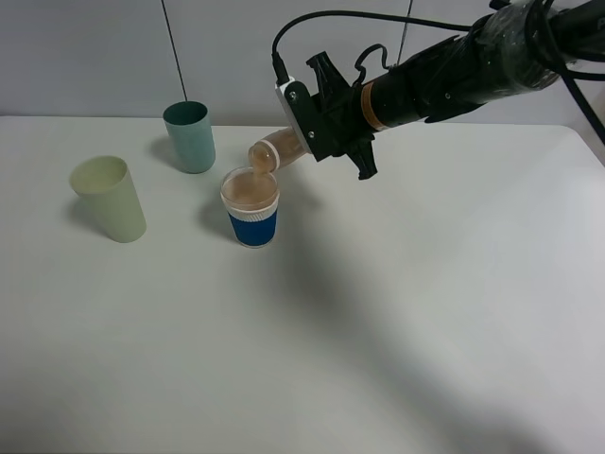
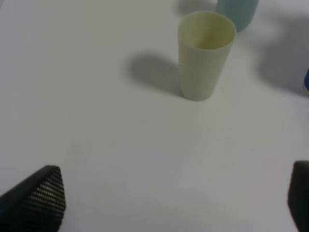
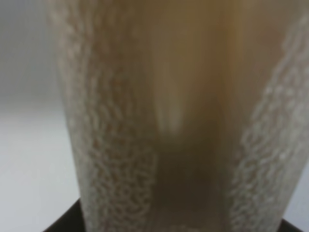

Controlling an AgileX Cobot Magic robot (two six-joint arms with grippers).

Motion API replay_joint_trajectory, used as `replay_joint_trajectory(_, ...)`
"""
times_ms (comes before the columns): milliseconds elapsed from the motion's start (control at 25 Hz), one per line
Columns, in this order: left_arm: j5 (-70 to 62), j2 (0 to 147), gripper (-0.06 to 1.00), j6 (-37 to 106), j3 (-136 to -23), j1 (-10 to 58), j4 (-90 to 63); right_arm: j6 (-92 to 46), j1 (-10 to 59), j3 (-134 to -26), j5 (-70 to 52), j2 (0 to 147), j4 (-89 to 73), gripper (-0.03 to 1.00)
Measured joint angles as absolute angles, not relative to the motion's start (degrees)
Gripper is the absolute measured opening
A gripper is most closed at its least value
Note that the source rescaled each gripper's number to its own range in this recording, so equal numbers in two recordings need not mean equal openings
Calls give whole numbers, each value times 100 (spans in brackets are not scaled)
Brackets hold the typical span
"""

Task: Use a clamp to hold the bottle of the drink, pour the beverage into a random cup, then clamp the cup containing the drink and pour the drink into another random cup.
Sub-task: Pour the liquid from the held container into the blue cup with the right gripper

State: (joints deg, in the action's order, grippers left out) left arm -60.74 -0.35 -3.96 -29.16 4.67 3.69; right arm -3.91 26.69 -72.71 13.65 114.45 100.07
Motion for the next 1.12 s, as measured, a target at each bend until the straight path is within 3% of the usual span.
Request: replay_joint_trajectory(1120,-6074,-35,77,-396,-2916,467,369,-656,2985,-7271,480,11445,10007,2)
